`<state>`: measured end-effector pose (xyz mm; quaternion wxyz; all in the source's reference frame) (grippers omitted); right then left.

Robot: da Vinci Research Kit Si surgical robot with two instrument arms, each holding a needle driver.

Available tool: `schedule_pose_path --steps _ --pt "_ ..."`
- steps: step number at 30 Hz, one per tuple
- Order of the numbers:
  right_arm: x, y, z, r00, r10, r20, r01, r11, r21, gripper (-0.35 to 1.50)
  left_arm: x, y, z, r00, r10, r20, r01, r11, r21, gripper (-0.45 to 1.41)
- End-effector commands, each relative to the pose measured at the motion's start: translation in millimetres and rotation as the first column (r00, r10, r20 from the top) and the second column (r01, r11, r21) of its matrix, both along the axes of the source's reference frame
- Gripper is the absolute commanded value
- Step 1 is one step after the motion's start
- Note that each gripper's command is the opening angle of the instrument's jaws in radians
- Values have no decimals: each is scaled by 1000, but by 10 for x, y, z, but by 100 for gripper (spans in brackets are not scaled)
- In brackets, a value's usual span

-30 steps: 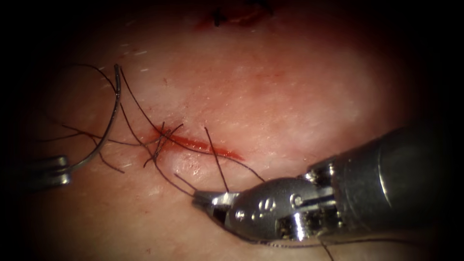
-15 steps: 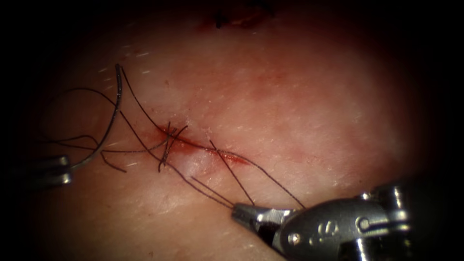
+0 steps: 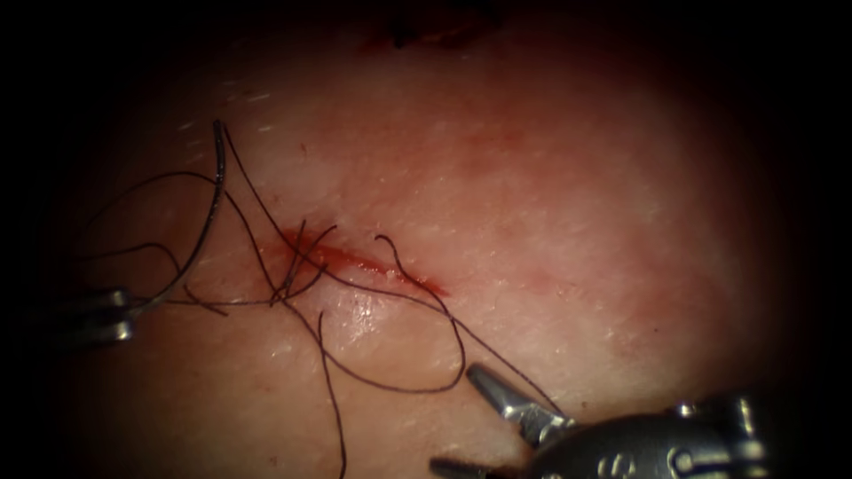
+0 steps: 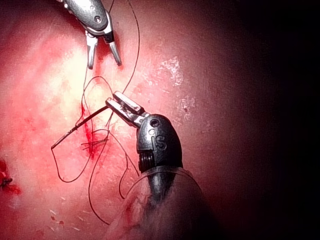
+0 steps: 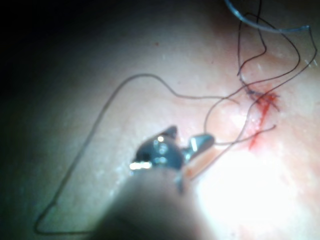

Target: Wound Closure

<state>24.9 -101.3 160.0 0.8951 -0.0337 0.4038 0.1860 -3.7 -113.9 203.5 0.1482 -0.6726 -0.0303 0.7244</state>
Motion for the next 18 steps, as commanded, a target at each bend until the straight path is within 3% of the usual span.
schedule_pose_path --steps 1,11,15,18 --pt "13 -5 -4 1000 4 -13 -4 1000 7 138 -12 -14 -3 1000 -1 4 1 1000 7 -45" --pt "49 24 10 999 -21 -46 22 999 26 118 -11 -14 -3 1000 -1 4 1 1000 7 -45" --pt "58 31 24 997 -65 -49 66 998 19 81 -11 -14 -3 1000 -1 5 1 1000 7 -45" --pt "62 33 38 993 -109 -54 111 993 27 74 -11 -14 -3 1000 0 5 0 1000 7 -45"
